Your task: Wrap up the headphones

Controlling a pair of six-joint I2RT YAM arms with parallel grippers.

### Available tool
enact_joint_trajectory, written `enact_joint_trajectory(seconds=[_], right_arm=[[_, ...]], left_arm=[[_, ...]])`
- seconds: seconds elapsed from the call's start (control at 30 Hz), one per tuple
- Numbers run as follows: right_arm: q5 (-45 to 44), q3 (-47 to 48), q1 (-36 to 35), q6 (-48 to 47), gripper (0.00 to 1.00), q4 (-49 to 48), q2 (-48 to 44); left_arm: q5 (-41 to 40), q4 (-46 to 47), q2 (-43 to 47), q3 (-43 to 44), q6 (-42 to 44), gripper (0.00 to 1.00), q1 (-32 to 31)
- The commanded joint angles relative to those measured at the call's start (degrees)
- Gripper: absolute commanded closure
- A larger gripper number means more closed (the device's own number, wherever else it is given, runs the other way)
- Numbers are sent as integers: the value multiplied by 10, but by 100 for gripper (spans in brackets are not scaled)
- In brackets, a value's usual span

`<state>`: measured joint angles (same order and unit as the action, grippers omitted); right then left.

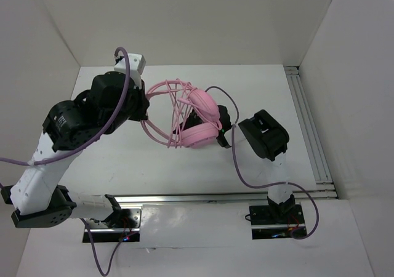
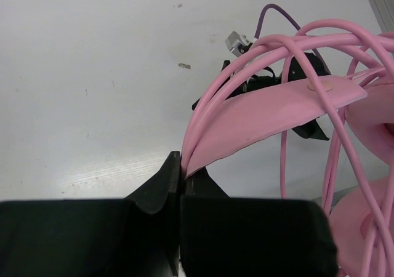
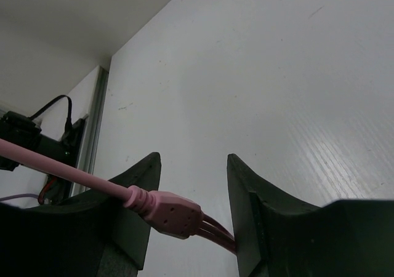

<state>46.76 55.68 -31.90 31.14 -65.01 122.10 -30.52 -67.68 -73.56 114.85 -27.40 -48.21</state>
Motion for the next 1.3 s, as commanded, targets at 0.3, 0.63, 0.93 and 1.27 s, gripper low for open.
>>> enact_joint_trajectory(seconds=[0.3,0.63,0.93,1.27], right_arm=[[-26,-32,-9,-24,97,15,6],[-124,-170,-66,-64,99,39,-170],[-233,-223,-180,-152,98,219,-365],[-476,-85,-285,-309,100,580,-492]], left_arm=[[-32,110,19,19,-54,100,28],[0,156,-68,38,-48,100,174],[10,166,-152,16,-31,100,280],[-1,185,-162,-168,4,100,291]])
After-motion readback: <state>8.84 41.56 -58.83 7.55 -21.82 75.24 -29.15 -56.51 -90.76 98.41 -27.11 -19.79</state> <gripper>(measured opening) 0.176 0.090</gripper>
